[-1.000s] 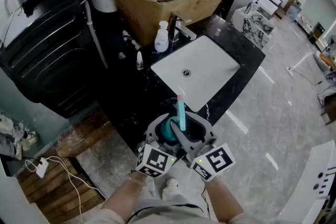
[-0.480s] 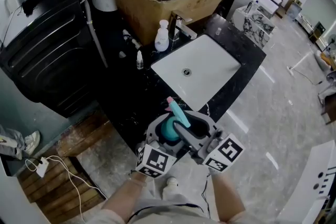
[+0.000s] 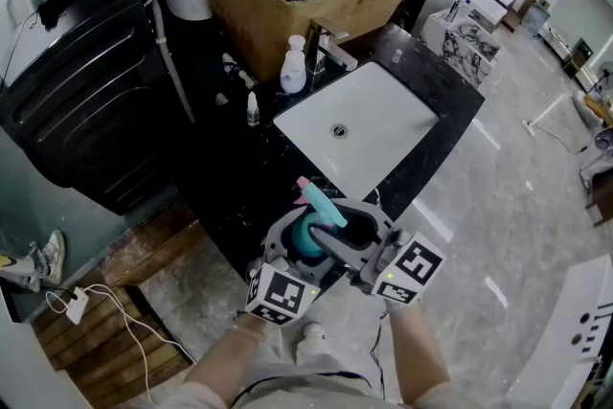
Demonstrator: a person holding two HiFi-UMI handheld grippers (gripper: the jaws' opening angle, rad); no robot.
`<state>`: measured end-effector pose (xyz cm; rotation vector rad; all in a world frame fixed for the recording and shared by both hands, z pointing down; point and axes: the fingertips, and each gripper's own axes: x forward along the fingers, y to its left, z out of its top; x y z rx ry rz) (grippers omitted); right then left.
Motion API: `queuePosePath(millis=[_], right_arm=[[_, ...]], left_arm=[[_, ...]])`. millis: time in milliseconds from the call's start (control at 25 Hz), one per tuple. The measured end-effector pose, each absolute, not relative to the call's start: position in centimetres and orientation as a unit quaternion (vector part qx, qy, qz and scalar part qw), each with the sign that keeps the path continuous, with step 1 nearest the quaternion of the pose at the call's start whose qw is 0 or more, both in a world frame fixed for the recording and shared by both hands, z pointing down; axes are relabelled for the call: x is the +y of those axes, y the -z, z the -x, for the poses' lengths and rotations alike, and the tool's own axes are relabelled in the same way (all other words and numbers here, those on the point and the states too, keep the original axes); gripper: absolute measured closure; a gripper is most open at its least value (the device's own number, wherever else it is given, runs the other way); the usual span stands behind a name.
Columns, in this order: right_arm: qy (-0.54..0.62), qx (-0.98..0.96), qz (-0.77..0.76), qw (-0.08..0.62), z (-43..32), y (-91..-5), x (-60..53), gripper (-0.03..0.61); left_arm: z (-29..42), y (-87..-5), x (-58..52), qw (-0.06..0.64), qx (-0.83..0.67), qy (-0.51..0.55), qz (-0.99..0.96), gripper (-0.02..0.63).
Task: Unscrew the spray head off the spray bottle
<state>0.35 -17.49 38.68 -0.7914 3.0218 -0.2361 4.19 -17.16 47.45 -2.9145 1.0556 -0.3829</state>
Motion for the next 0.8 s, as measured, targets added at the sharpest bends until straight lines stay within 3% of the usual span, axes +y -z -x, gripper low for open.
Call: queuePosePath(millis=[360,800], right_arm=[[0.076,0.960,0.271,-0.007,0.2,-38.6,-18.0,0.423],[0.050,0.952,0.296,0.057,-1.0,-36.1,-18.3,0.426]], left_arm=[[-4.2,-47.6,-17.2,0.009,0.338,0.122,0.933,0.236],[-4.2,-47.6,-17.3,0.009,0.338,0.122,0.933,0.235]])
